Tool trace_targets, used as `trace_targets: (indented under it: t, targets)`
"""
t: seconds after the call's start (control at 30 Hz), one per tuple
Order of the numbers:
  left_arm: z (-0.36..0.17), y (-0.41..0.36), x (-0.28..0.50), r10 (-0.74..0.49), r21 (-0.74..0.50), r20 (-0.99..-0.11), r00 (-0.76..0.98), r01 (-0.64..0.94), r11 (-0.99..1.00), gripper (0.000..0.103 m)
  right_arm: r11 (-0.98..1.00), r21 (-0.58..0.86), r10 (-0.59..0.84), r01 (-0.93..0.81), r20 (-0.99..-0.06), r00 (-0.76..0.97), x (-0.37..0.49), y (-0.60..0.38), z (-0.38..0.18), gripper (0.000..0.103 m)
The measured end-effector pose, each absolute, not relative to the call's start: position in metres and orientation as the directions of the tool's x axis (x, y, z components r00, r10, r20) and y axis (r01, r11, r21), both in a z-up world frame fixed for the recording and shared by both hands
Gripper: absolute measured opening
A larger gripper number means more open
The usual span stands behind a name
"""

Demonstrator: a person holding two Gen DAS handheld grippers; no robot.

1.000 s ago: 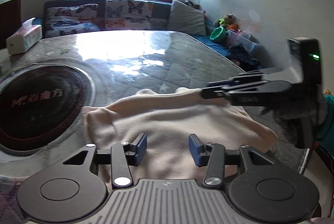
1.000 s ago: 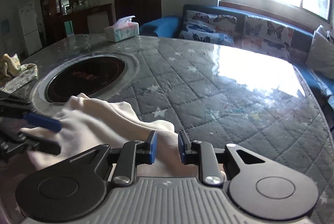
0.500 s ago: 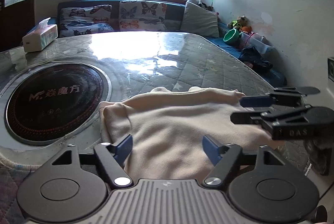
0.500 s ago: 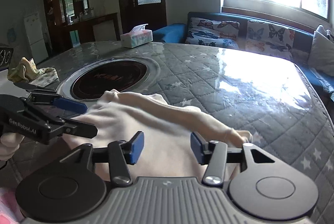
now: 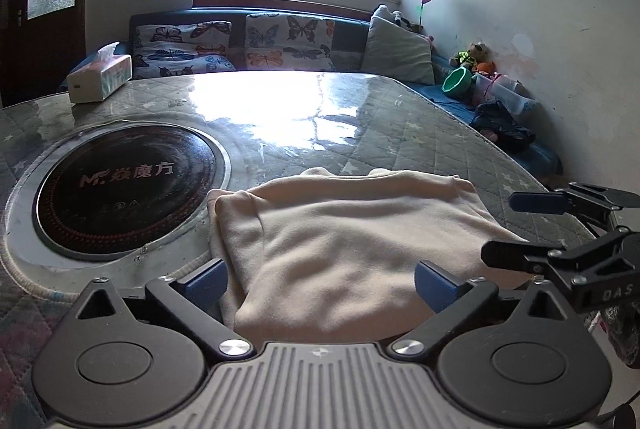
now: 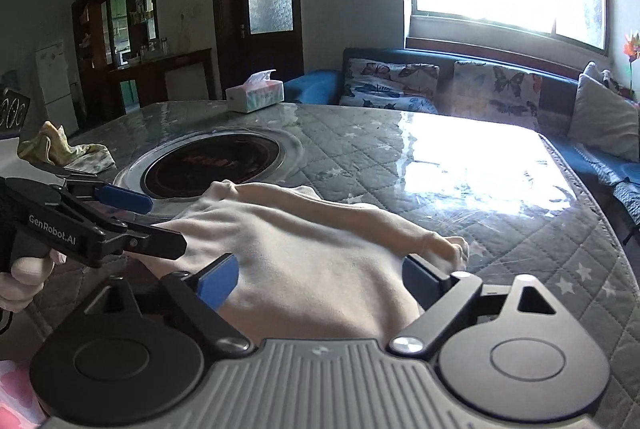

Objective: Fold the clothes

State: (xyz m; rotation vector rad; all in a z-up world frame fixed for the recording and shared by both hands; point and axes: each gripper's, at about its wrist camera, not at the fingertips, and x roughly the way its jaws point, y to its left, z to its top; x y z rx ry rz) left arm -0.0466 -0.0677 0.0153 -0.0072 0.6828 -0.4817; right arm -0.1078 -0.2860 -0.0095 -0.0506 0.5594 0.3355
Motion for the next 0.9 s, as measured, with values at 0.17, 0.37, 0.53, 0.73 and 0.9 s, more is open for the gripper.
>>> trace_targets:
  t: [0.17, 0.37, 0.53, 0.73, 0.9]
  targets:
    - [0.016, -0.064, -0.055, -0.424, -0.166, -0.599, 0.679, 0.412, 0.896, 0.103, 0.95, 0.012, 0.274, -0.312, -0.513, 0.814, -0.118, -0.282, -0.009, 0.103]
    - [0.018, -0.054, -0.059, -0.404, -0.175, -0.593, 0.697, 0.378, 0.909, 0.103, 0.94, 0.003, 0.298, -0.341, -0.494, 0.817, -0.122, -0.274, -0.006, 0.103]
    - [0.022, -0.035, -0.056, -0.372, -0.187, -0.593, 0.714, 0.328, 0.926, 0.103, 0.891, -0.045, 0.362, -0.452, -0.532, 0.765, -0.12, -0.25, -0.005, 0.103]
    - [0.022, -0.011, -0.045, -0.303, -0.189, -0.607, 0.735, 0.236, 0.953, 0.103, 0.822, -0.097, 0.416, -0.561, -0.572, 0.707, -0.113, -0.214, -0.008, 0.101]
    - [0.023, 0.006, -0.035, -0.27, -0.22, -0.621, 0.736, 0.166, 0.961, 0.103, 0.752, -0.143, 0.456, -0.644, -0.593, 0.664, -0.114, -0.187, -0.012, 0.091]
